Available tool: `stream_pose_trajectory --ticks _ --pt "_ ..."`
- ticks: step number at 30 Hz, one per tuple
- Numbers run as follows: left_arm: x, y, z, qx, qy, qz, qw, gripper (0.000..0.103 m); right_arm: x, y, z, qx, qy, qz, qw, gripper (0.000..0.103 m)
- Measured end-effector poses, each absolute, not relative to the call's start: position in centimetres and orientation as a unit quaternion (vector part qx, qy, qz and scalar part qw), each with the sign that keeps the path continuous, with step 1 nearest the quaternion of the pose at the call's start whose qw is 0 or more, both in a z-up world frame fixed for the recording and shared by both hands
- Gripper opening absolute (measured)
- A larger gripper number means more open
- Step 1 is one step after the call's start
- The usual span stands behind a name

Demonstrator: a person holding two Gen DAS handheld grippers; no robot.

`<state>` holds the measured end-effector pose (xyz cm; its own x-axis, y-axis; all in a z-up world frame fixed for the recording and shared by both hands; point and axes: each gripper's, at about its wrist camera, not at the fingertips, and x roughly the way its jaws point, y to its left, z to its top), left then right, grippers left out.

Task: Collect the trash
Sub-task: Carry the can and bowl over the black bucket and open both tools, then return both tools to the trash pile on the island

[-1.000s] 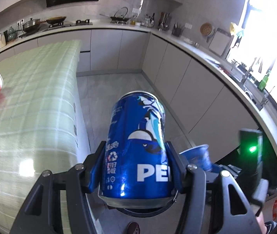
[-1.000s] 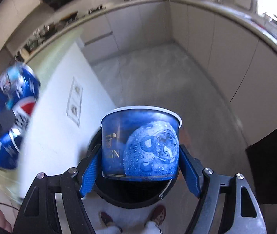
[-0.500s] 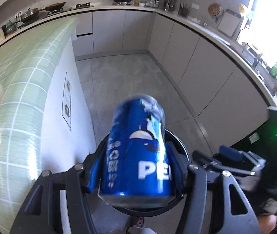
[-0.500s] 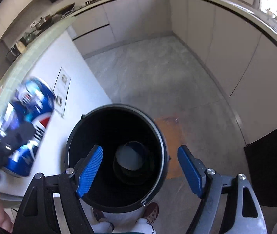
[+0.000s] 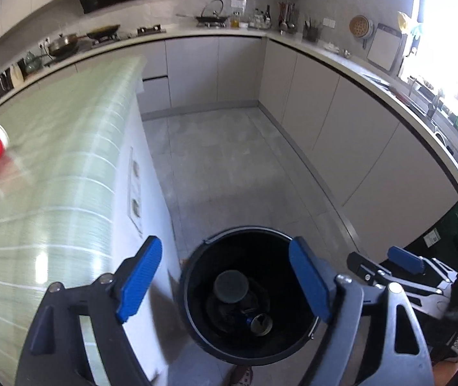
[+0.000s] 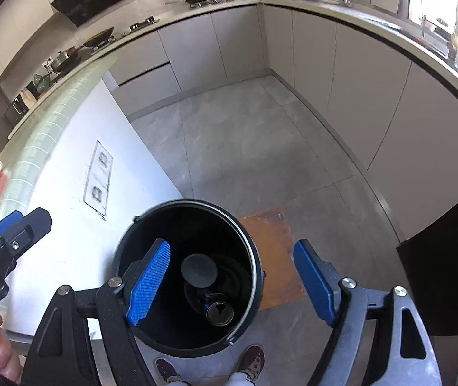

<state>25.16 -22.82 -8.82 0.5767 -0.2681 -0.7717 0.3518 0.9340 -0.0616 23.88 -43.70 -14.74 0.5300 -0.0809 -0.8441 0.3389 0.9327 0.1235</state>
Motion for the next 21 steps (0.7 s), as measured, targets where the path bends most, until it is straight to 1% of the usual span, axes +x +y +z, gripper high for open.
stream_pose_trajectory --ticks 10,15,21 --pt "24.5 -17.5 -3.9 0.035 0.396 -0.153 0.905 0.083 22.8 -39.6 -7.2 0.137 0.423 -0.127 0.887 0.081" --pt "24.3 -13.6 -2.2 0.03 0.384 -0.133 0.913 0.083 22.8 -34.1 -2.8 0.111 0.391 -0.112 0.907 0.081" --pt "24.4 -7.2 -0.3 0.013 0.355 -0.094 0.93 0.083 23.0 -26.9 0.6 0.079 0.358 -0.106 0.924 0.081"
